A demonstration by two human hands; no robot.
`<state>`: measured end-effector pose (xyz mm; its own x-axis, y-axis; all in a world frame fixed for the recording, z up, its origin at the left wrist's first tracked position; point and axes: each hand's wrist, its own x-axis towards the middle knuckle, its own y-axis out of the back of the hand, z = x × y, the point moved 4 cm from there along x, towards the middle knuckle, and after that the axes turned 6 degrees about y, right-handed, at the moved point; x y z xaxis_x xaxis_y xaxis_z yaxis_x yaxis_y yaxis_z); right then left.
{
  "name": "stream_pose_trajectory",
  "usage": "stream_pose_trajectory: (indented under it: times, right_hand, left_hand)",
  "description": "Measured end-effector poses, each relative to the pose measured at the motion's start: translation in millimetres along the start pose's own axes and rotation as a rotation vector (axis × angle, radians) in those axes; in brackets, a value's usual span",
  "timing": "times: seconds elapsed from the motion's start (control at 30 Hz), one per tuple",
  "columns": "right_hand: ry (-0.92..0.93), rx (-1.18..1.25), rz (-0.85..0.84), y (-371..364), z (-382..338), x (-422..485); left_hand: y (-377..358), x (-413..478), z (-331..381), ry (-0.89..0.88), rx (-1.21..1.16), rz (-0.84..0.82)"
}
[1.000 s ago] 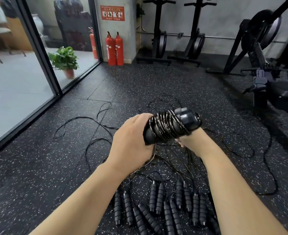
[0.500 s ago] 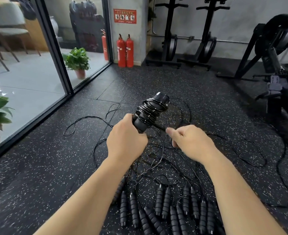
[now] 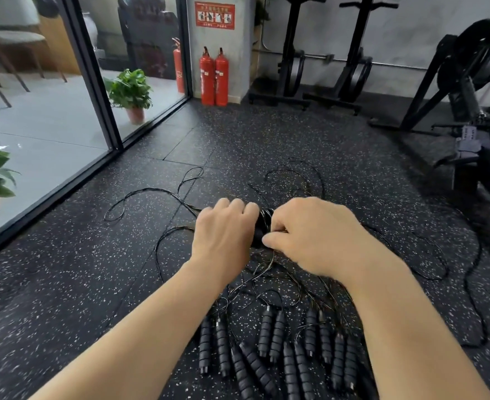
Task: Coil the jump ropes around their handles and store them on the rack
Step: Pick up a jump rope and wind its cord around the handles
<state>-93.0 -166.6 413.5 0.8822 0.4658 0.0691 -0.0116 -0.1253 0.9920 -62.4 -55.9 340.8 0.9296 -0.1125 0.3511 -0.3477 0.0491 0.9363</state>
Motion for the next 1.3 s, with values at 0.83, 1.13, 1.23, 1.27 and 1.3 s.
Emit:
stream_pose_trajectory:
  times: [0.83, 1.13, 1.23, 1.27, 1.3]
  right_hand:
    - [-0.172, 1.524, -0.134, -63, 91, 6]
    - [-0.186, 1.011, 0.091, -38, 57, 1]
    - [-0.134, 0.901, 0.121, -40, 53, 7]
    - [-0.102, 0.866, 0.137, -40, 46, 7]
    - [-0.095, 0.844, 0.159, -40, 41, 9]
  left_hand:
    - [32, -22, 29, -0.174, -0.934, -0.101]
    - [28, -17, 15, 0.171, -1.13, -0.036]
    - [20, -10, 9, 0.342, -1.168, -0.05]
    - [17, -8, 6, 0.402, -1.175, -0.06]
    - [13, -6, 3, 0.463, -1.187, -0.074]
